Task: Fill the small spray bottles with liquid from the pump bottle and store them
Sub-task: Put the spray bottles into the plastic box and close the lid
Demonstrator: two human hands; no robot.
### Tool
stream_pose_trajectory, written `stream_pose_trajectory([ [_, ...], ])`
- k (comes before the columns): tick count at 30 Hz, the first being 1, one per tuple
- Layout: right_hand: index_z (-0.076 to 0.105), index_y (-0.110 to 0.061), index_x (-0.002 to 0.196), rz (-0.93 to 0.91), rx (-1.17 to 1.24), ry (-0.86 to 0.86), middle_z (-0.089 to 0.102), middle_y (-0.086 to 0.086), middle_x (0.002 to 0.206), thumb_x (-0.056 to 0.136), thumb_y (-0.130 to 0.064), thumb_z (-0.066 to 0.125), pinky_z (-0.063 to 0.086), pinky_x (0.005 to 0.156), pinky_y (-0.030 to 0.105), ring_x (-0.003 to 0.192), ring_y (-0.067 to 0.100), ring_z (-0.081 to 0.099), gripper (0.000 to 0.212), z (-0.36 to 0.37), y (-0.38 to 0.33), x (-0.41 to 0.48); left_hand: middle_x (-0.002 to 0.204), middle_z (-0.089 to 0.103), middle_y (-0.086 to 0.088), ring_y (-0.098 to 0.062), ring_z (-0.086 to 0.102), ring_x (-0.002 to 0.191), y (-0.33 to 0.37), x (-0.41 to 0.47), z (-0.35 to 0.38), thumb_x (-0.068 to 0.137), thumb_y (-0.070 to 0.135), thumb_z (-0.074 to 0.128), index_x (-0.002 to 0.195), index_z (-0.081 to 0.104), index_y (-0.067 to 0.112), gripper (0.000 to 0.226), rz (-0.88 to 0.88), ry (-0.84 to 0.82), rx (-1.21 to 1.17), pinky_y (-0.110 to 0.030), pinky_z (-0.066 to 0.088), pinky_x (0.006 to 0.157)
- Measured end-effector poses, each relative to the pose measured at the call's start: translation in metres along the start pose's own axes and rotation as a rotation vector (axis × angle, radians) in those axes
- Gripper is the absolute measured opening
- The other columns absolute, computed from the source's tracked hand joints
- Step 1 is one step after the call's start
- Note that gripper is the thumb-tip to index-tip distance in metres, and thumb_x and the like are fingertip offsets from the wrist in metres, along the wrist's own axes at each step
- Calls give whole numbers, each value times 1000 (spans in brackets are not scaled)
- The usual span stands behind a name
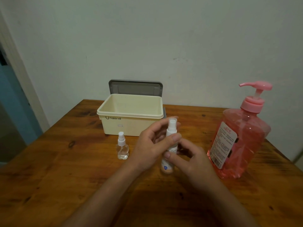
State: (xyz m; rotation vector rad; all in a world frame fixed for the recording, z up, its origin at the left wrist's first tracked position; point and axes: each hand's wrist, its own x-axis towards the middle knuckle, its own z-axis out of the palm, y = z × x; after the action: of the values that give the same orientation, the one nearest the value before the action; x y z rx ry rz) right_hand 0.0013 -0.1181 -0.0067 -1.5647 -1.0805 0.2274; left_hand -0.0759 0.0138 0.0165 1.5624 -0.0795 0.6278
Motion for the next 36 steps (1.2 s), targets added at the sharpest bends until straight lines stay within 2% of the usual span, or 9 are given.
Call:
stream_pose_trajectory([
  [3, 69, -32, 106, -6, 5, 6, 72, -7, 101, 79, -44, 69, 54, 80, 26, 96, 13, 66, 30, -2, -5, 4, 123, 66, 2, -10, 61, 116, 6, 2, -3, 84, 25, 66, 131, 56, 17, 49, 78, 65, 41, -26, 52, 93],
  [6, 68, -33, 108, -23, -38, 15, 71, -8, 101, 77, -49, 68, 54, 82, 29, 95, 13, 65, 35, -5, -12, 12, 116, 69, 4, -9, 63, 112, 12, 3, -11, 88, 17, 61, 124, 60, 14, 37, 183, 153, 49, -20, 51, 88],
  [11, 64, -37, 106, -66, -96, -4, 69, -14, 98, 76, -49, 73, 51, 78, 20, 92, 8, 63, 33, -10, -28, 28, 110, 71, 1, -20, 66, 108, 16, 2, -28, 90, 26, 56, 117, 63, 19, 28, 321, 289, 93, -26, 53, 88],
  [15, 62, -39, 107, -64, -138, 9, 68, -14, 102, 74, -50, 63, 50, 76, 13, 94, 1, 62, 35, -12, -43, 44, 106, 70, 3, -20, 66, 105, 18, 3, -44, 92, 27, 52, 113, 64, 19, 25, 390, 390, 154, -29, 54, 87],
  [18, 62, -37, 107, -67, -148, 43, 68, -15, 102, 74, -48, 63, 49, 74, 9, 93, -3, 62, 35, -13, -54, 61, 108, 69, 2, -18, 64, 106, 18, 5, -56, 93, 27, 51, 112, 63, 20, 24, 386, 427, 208, -25, 53, 87],
  [23, 67, -25, 114, -79, -207, 64, 69, -10, 100, 84, -40, 68, 52, 73, 17, 91, 4, 63, 34, -14, -68, 92, 111, 66, 0, -15, 61, 109, 8, 3, -75, 94, 28, 50, 113, 63, 23, 24, 352, 465, 293, -18, 49, 86],
  [28, 68, -26, 110, -71, -276, 68, 68, -12, 96, 86, -37, 69, 45, 71, 12, 88, 2, 62, 26, -8, -69, 126, 113, 66, 1, -12, 60, 109, 1, 1, -88, 92, 33, 49, 112, 63, 26, 25, 314, 475, 288, -16, 49, 86],
  [31, 68, -24, 112, -70, -329, 51, 66, -14, 94, 86, -38, 70, 42, 69, 10, 85, 0, 61, 30, -3, -66, 143, 113, 67, 2, -11, 60, 110, -2, 0, -91, 90, 35, 50, 112, 64, 24, 28, 277, 468, 271, -14, 48, 85],
  [36, 64, -24, 113, -39, -419, 14, 63, -14, 96, 87, -40, 69, 41, 69, 12, 85, -1, 59, 31, 5, -55, 167, 112, 67, 7, -8, 61, 109, -4, 4, -93, 92, 26, 53, 112, 65, 23, 23, 204, 434, 240, -13, 48, 82],
])
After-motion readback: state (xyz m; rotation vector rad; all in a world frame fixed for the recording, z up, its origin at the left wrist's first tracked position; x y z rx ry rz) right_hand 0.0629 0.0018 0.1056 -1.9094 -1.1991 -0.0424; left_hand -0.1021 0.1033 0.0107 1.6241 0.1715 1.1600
